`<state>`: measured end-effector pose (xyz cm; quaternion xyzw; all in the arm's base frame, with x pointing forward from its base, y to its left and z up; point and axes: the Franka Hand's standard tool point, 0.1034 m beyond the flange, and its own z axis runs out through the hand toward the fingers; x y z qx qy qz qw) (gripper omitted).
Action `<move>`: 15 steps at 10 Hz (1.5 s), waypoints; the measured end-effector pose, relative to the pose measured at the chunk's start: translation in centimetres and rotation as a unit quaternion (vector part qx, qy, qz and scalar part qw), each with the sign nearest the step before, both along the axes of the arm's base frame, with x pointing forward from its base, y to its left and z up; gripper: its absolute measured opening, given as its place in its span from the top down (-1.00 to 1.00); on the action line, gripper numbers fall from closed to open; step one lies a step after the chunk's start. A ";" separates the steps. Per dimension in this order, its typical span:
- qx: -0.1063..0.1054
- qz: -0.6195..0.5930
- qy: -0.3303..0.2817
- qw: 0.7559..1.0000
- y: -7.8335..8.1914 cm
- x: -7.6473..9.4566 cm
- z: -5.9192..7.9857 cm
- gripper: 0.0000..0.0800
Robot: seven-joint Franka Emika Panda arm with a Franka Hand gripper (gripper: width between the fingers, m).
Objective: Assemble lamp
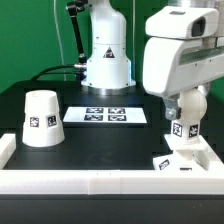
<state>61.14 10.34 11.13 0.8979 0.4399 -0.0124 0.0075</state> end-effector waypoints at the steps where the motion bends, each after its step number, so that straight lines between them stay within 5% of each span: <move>1: -0.006 0.062 0.007 0.998 0.0 -0.1 0.1 -0.75; 6: -0.007 0.146 -0.009 0.989 -0.5 0.3 0.0 -0.75; 7: -0.007 0.146 -0.009 0.989 -0.5 0.3 0.0 -0.44; 9: -0.007 0.126 -0.010 0.992 -0.6 0.3 0.0 -0.44; 12: -0.006 -0.041 -0.016 0.999 -0.6 0.2 0.0 -0.44; 15: -0.006 -0.200 -0.021 0.980 -0.5 0.2 0.0 -0.44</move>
Offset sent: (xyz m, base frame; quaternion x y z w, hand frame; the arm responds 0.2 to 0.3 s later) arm -0.0009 0.0027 0.0047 -0.0381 0.0240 -0.1899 0.9808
